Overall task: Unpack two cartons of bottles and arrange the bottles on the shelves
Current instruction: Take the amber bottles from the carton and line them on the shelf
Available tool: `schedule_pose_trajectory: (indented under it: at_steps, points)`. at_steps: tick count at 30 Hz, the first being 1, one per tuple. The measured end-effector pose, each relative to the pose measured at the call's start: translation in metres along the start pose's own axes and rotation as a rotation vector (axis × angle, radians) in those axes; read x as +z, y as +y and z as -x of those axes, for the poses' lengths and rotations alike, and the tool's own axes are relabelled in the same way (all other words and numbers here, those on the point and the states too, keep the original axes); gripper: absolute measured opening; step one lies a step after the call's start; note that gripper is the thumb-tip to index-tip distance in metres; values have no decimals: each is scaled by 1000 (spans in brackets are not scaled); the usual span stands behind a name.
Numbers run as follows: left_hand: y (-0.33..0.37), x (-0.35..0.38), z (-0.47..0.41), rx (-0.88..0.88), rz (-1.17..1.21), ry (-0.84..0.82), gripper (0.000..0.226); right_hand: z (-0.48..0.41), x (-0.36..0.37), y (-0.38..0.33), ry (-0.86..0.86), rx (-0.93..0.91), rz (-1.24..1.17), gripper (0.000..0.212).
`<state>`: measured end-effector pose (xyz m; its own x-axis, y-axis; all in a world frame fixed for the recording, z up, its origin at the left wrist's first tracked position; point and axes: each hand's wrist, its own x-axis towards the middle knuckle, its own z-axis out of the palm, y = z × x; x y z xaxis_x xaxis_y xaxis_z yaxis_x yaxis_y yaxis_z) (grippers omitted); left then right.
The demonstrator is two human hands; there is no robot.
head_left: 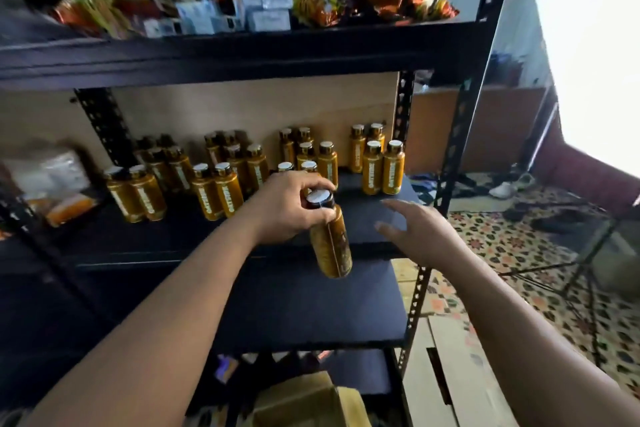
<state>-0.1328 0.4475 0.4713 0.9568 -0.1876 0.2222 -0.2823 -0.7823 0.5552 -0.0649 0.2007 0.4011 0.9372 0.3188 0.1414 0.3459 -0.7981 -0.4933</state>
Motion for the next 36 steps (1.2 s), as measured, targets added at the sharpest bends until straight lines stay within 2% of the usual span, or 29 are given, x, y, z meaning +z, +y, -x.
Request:
schedule_pose_trajectory:
  at_steps: [3,8,12,16,20,23,26,31,34,36]
  points:
    - [10,-2,-26,-12,-82,-41,45,-16,9,1,-70,12,7,59]
    - [-14,24,-58,-40,-155,-130,47,-30,45,23,-188,120,9,57]
    - [-39,31,-81,-17,-158,-149,47,-44,62,35,-190,160,23,52]
    - [-66,40,-102,-4,-114,-205,47,-68,69,34,-228,138,156,48]
    - [-80,49,-120,41,-51,-231,47,-83,81,41,-328,134,262,26]
    - [-84,54,-133,62,-25,-237,43,-89,88,53,-322,102,289,22]
    - [-86,57,-144,62,-9,-250,38,-97,89,66,-302,53,247,31]
    - [-88,61,-153,25,10,-221,37,-103,93,85,-250,78,120,55]
    - [-84,65,-154,2,20,-190,35,-104,96,96,-251,64,50,59]
    - [-83,68,-156,-7,34,-159,24,-107,98,102,-244,52,17,61]
